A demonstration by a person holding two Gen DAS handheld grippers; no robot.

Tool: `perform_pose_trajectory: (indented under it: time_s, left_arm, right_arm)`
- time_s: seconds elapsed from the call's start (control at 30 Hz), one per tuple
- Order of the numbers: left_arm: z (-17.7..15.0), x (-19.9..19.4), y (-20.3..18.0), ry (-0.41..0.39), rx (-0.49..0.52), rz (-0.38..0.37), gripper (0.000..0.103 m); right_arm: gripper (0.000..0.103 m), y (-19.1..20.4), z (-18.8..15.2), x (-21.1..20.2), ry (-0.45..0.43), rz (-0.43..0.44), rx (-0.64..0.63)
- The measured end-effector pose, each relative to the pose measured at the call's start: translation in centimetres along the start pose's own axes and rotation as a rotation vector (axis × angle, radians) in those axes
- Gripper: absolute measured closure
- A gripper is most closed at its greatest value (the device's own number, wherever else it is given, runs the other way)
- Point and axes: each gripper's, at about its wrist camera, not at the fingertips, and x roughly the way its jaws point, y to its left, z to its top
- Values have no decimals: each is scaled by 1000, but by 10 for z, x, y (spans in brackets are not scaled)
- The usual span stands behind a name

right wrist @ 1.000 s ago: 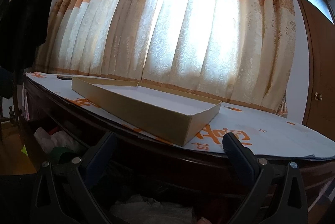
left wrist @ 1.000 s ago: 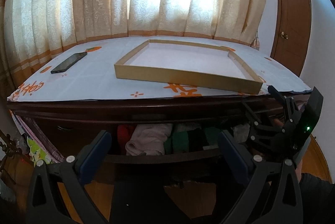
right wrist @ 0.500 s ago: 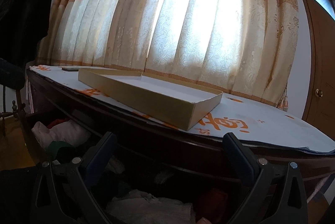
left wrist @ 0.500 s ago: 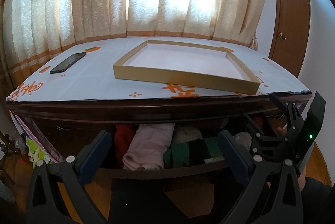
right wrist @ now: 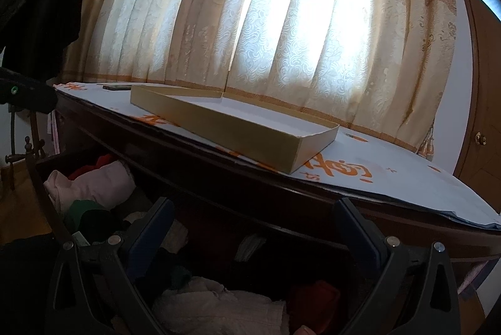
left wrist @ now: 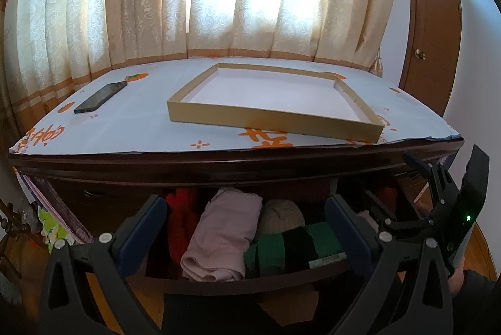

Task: Take underwear out of drawer
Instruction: 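Pull the wooden drawer open with the right hand below the table, then lower both tools toward the clothes inside the open drawer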

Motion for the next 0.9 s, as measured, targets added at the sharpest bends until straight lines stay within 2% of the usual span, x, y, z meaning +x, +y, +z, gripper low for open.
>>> perform_pose_trajectory:
  time_s: [0.33,0.9]
  left_arm:
    - [0,0,-2,1,3,-1,0]
    - [1,-2,-7,1,3,-2,0]
  right_arm:
    - [1,4,0,-5,64,18,-8]
    - [1,12,-3,-22,109,42,-15]
